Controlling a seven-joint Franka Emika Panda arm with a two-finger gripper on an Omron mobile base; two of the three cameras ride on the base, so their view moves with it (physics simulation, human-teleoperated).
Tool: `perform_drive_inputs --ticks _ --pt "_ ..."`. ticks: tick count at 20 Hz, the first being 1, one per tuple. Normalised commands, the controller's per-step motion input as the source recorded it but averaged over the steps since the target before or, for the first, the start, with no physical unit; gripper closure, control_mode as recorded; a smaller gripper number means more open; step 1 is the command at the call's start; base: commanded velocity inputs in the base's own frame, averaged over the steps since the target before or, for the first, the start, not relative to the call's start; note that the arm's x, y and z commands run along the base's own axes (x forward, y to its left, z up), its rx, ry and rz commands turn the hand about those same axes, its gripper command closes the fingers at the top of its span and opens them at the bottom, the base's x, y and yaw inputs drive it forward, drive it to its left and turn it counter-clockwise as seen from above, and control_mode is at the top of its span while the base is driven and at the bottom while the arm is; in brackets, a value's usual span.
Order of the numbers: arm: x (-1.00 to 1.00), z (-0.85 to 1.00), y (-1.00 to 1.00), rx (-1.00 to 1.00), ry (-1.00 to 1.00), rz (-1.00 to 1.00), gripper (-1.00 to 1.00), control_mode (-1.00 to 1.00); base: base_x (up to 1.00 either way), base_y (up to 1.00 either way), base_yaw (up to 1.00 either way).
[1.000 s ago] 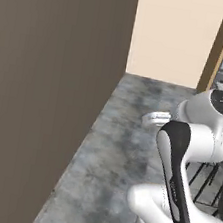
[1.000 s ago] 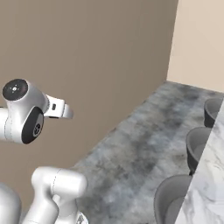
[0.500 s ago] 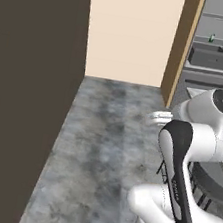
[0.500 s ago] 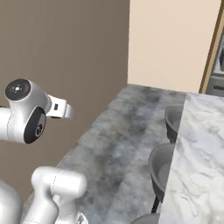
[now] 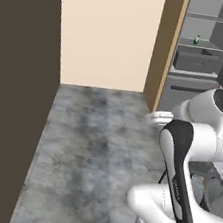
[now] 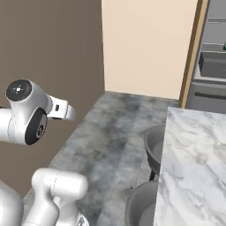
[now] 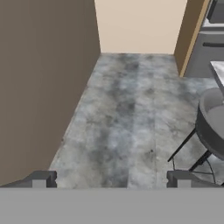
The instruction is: Take a sugar cube from the saucer and place it inside the coffee. Then, grab milk from the fridge and place it next to the coffee on the counter to sweeten the coffee.
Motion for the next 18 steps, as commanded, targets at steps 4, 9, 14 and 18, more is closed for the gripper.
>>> perform_drive_inputs --ticks 4,9,14,18 --pt "0.0 0.0 0.0 0.0 0.0 0.0 -1.0 1.0 1.0 0.0 -0.2" --pt "0.0 0.0 0.0 0.0 0.0 0.0 -1.0 1.0 1.0 0.02 -0.17" --pt "0.0 0.0 0.0 0.0 0.0 0.0 -1.0 1.0 1.0 0.03 -0.17" --pt "0.0 0.0 0.0 0.0 0.0 0.0 -1.0 1.0 1.0 0.03 -0.16"
